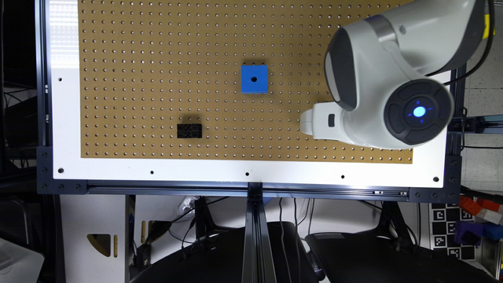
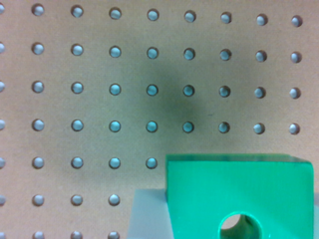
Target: Pick up green block.
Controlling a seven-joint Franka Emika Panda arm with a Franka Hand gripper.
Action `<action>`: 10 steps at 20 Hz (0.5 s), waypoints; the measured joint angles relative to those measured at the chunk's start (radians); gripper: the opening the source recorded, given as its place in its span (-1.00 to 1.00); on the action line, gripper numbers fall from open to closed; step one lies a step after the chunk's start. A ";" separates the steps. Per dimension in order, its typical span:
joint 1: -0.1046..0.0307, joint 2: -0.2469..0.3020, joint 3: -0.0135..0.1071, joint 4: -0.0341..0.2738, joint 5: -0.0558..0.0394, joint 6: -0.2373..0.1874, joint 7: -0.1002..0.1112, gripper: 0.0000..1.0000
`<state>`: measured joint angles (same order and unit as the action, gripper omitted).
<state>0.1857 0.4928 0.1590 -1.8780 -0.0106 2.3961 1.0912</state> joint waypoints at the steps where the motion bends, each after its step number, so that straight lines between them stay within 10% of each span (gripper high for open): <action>1: 0.000 -0.011 0.000 0.000 0.0000 -0.012 0.001 -1.00; 10: 0.000 -0.037 0.000 -0.001 0.0000 -0.033 0.004 -1.00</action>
<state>0.1859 0.4562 0.1594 -1.8788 -0.0106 2.3626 1.0956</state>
